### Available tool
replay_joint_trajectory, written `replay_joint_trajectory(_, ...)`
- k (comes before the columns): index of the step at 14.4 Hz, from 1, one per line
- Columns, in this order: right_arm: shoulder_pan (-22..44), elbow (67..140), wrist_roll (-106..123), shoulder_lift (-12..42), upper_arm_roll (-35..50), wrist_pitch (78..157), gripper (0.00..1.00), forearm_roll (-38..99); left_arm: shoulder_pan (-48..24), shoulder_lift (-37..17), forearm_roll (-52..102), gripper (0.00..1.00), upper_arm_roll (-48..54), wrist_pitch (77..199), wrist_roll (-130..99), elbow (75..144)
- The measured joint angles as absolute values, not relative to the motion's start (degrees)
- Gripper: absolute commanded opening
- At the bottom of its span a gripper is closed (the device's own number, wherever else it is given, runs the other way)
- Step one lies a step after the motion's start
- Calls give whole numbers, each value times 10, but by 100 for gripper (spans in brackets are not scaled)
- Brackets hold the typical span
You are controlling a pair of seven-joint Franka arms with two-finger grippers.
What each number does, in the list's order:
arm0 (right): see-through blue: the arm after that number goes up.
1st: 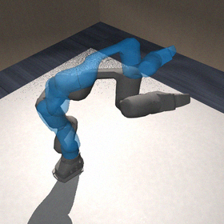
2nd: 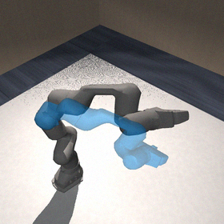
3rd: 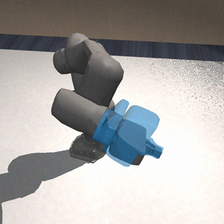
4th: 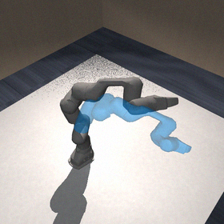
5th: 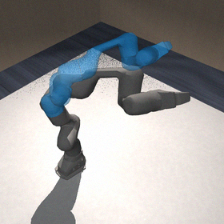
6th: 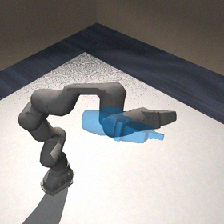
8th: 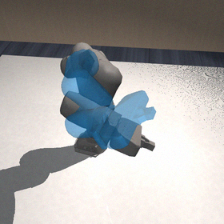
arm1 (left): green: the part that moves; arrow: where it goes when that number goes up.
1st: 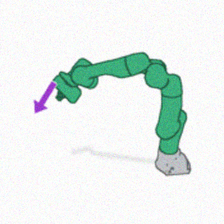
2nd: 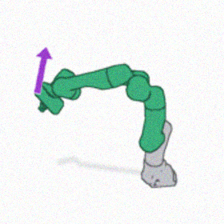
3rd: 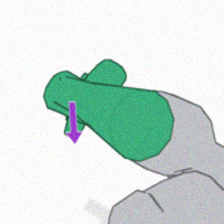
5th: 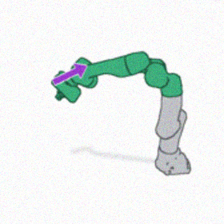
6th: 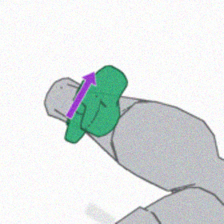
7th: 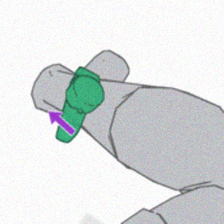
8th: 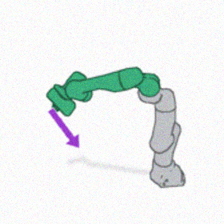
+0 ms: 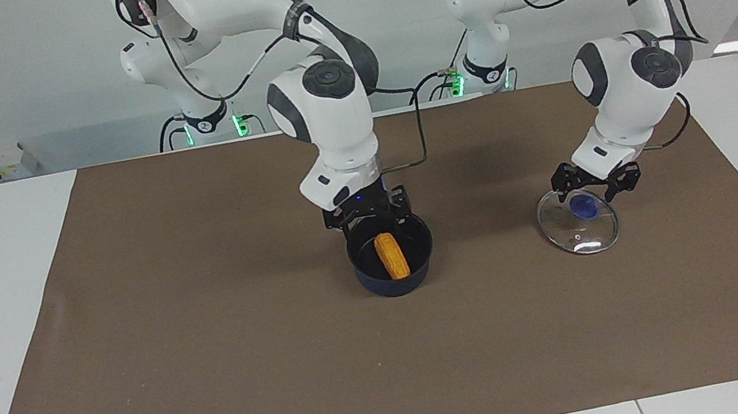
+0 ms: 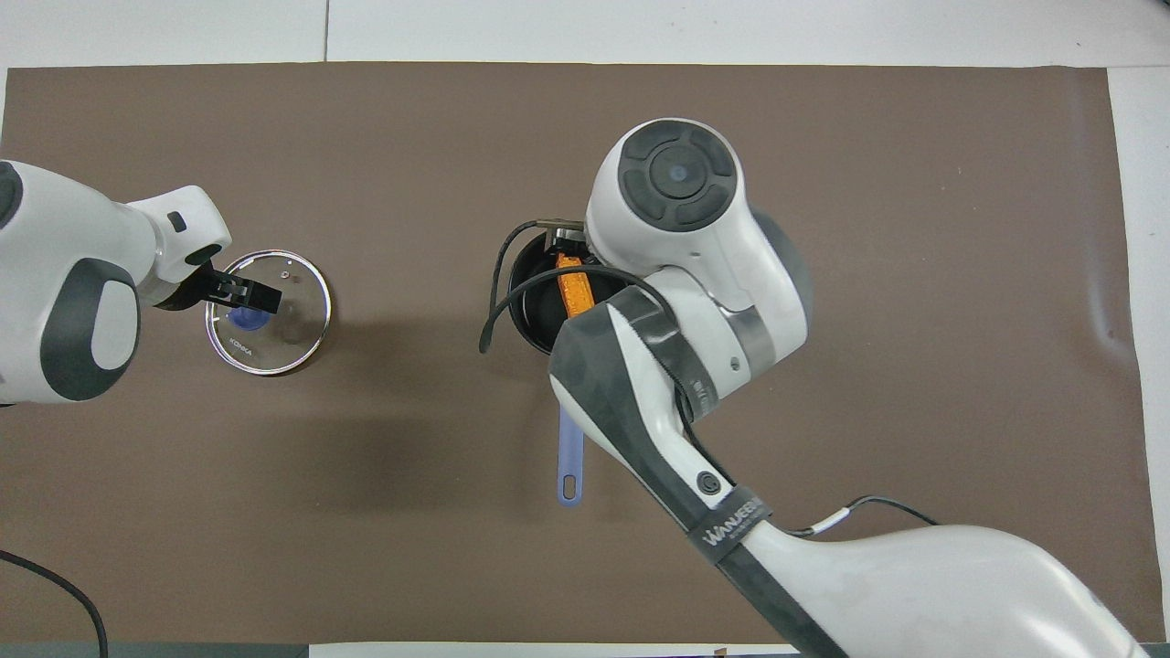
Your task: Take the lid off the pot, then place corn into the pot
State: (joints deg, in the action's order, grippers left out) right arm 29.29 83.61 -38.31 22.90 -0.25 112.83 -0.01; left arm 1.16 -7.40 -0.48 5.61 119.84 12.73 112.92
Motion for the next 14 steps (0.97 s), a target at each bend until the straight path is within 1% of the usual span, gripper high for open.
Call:
replay_joint_trajectory(3, 227, 835, -311, 177, -4, 1046, 100, -1, 12, -58, -5, 100, 57, 1130, 126, 1070)
replay_joint_trajectory(7, 145, 835, -224, 112, -5, 936, 100, -1, 12, -23, -5, 100, 56, 1090, 83, 1044)
replay_joint_trajectory(9, 110, 835, -179, 82, -5, 889, 100, -1, 12, -6, -5, 100, 56, 1042, 52, 1020)
replay_joint_trajectory(11, 80, 843, -141, 53, -5, 858, 100, -1, 12, 4, -4, 100, 59, 982, 26, 983)
replay_joint_trajectory(14, 49, 872, -106, 14, -7, 850, 100, -1, 12, 8, -4, 100, 61, 912, 13, 940)
